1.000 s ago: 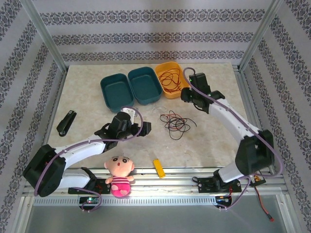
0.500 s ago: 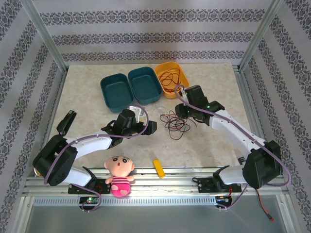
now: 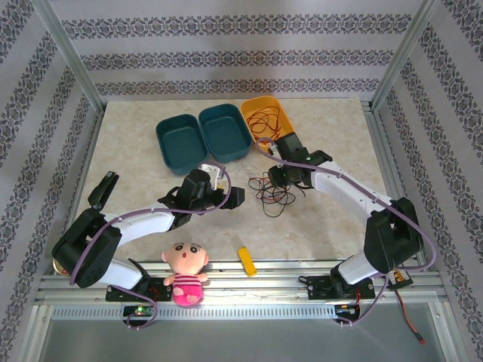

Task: Untangle the cables

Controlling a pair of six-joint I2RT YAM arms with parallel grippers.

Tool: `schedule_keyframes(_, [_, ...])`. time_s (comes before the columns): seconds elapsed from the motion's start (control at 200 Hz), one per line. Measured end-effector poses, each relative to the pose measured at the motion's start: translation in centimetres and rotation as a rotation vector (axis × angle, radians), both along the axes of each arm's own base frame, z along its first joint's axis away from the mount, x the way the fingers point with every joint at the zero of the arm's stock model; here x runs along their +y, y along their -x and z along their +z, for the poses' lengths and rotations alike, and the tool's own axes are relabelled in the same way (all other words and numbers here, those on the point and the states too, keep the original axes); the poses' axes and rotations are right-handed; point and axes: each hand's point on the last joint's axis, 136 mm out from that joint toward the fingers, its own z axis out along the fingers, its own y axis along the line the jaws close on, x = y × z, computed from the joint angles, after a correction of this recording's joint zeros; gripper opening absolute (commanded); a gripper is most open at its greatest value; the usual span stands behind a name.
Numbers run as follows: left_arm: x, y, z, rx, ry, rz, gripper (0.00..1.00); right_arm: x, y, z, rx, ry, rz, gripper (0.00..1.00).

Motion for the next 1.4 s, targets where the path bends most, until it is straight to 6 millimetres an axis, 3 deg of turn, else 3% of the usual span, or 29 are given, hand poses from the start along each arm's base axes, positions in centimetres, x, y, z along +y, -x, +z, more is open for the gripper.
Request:
schedule_keyframes(0.31, [0.0, 0.0, 0.0, 0.0, 0.0, 0.0, 0.99, 0.9, 0.3, -1.3, 0.04, 0.035, 0.045, 0.35])
schedule_keyframes(0.405, [0.0, 0.0, 0.0, 0.002, 0.002, 0.002, 0.99, 0.8, 0.3, -1.8, 0.054, 0.046, 0.047, 0.27])
schedule_keyframes(0.585, [0.0, 0.0, 0.0, 0.004, 0.005, 0.004, 0.99, 0.7, 0.1, -1.6, 0.048, 0.066, 0.04, 0.0])
schedule_keyframes(0.69, [0.0, 0.0, 0.0, 0.004, 0.004, 0.004, 0.99, 1.1, -0.1, -0.8, 0.026, 0.076, 0.052, 0.0])
schedule_keyframes(0.824, [0.0, 0.0, 0.0, 0.004, 0.004, 0.004, 0.99, 1.8, 0.2, 1.3, -0.02, 0.072, 0.071, 0.0])
schedule_keyframes(1.104, [0.0, 0.0, 0.0, 0.005, 0.004, 0.003, 0.99, 2.2, 0.7, 8.0, -0.162, 0.019, 0.08, 0.0])
schedule_keyframes(1.399, [-0.1, 0.1, -0.6, 0.018, -0.002, -0.001, 1.0, 2.3, 1.7, 12.5, -0.228, -0.033, 0.073, 0.0])
